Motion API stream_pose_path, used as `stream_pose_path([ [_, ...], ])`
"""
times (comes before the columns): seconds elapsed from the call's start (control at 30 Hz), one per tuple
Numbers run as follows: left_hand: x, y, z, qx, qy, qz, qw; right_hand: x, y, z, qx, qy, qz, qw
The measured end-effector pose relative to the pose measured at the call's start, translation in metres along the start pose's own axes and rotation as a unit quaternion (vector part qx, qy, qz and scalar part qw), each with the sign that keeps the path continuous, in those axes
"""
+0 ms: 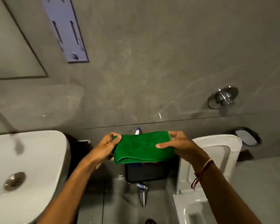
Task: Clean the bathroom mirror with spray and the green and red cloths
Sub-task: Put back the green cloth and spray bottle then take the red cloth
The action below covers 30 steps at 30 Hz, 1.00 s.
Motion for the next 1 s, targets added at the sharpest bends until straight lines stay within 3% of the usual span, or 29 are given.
stream_pose_path([
  [0.2, -0.09, -0.037, -0.043, -0.069, 0.121, 0.09, 0.986, 0.119, 0.021, -0.026, 0.066, -0.133, -0.016, 0.989],
  [0.3, -0.137, -0.042, -0.074, 0.008, 0.158, 0.082, 0.984, 0.163, 0.027, -0.047, 0.063, -0.197, -0.004, 0.978],
  [0.4, -0.172, -0.042, -0.104, 0.119, 0.146, 0.003, 0.982, 0.203, 0.035, -0.07, 0.101, -0.233, 0.024, 0.967],
  [0.5, -0.193, -0.046, -0.125, 0.175, 0.124, -0.152, 0.965, 0.229, 0.042, -0.092, 0.149, -0.217, 0.135, 0.955],
  [0.63, -0.205, -0.057, -0.13, 0.163, 0.104, -0.382, 0.904, 0.234, 0.04, -0.104, 0.118, -0.143, 0.336, 0.923],
  [0.7, -0.207, -0.057, -0.129, 0.166, 0.091, -0.432, 0.882, 0.229, 0.042, -0.102, 0.153, -0.083, 0.387, 0.906],
  [0.8, -0.205, -0.045, -0.125, 0.178, 0.064, -0.426, 0.885, 0.22, 0.051, -0.102, 0.252, -0.011, 0.348, 0.903],
  [1.0, -0.206, -0.012, -0.113, 0.198, 0.055, -0.407, 0.89, 0.224, 0.059, -0.134, 0.249, -0.118, 0.259, 0.926],
])
Point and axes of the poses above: each hand's wrist, its own z-axis away from the middle knuckle, its own y-axis out of the back of the hand, x = y × z, the point moved 5 cm from there along -z, towards the middle knuckle, and after that the axes turned 7 degrees about y, right-handed, at the moved point
